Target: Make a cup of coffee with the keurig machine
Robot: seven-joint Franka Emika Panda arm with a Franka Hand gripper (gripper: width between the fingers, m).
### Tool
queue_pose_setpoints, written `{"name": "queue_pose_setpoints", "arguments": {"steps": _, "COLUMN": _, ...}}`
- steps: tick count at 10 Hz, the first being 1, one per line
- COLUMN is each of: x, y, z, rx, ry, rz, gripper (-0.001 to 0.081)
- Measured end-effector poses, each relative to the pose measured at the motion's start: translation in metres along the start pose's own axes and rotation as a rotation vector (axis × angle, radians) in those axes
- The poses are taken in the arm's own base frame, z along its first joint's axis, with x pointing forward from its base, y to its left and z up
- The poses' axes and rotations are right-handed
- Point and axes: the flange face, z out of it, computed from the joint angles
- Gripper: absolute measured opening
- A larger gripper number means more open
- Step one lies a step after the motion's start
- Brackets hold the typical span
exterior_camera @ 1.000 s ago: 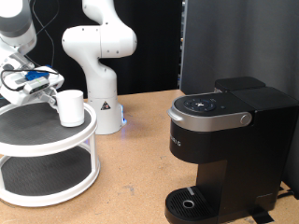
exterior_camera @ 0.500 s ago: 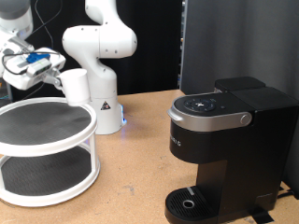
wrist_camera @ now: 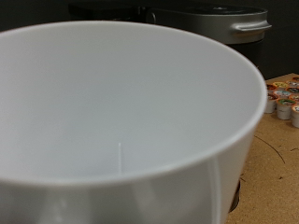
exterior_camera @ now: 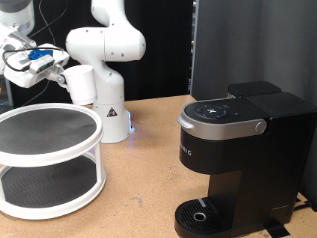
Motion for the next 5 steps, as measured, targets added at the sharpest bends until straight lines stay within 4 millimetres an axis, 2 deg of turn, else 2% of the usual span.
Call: {"name": "queue_pose_setpoints", "arguments": {"steps": 5, "x": 0.046, "y": 0.002, "z": 0.049, "rx": -0.093, "ry": 0.119, "rz": 0.019, "gripper": 0.0068}}
